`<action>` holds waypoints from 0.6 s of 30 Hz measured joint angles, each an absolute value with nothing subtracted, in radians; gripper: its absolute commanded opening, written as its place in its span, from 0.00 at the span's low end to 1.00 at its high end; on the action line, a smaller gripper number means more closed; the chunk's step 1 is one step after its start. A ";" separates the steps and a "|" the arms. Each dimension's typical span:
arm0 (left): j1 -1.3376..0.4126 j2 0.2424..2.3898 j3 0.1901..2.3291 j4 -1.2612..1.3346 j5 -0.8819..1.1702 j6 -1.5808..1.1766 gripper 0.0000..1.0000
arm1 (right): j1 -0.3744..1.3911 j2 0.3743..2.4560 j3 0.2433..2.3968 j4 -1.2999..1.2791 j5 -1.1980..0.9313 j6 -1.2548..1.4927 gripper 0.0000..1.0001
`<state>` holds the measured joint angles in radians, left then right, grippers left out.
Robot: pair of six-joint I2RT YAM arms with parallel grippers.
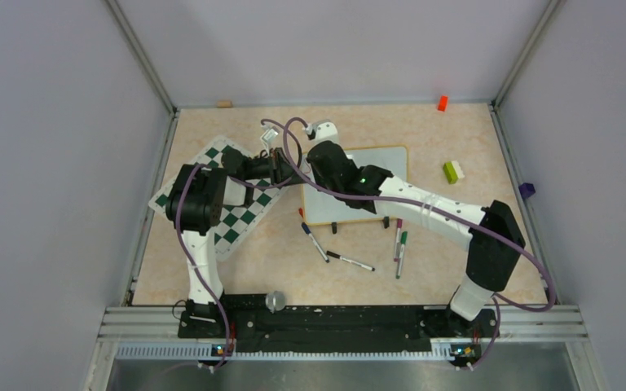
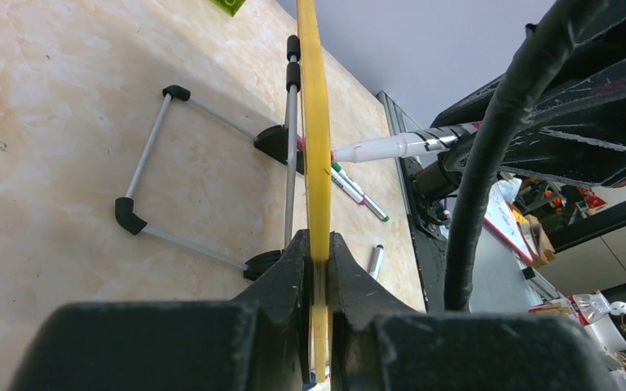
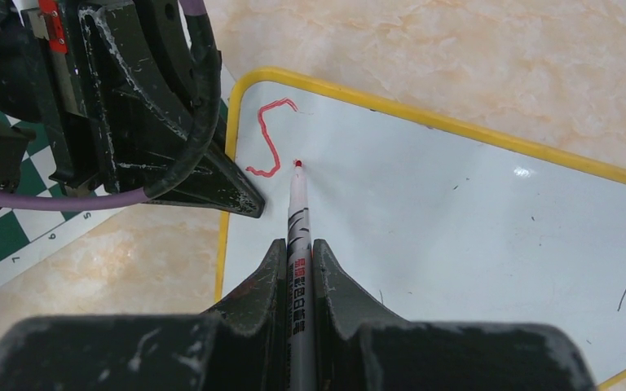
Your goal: Write a sentence on the whiteboard
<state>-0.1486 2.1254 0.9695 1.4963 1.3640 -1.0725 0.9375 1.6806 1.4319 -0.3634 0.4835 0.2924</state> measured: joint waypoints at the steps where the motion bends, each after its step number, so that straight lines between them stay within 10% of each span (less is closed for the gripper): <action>1: -0.149 2.125 0.970 1.496 1.364 -1.073 0.00 | 0.937 1.681 1.432 -0.363 0.486 0.292 0.00; 18: -0.149 2.125 0.970 1.492 1.362 -1.073 0.00 | 0.937 1.671 1.419 -0.369 0.513 0.300 0.00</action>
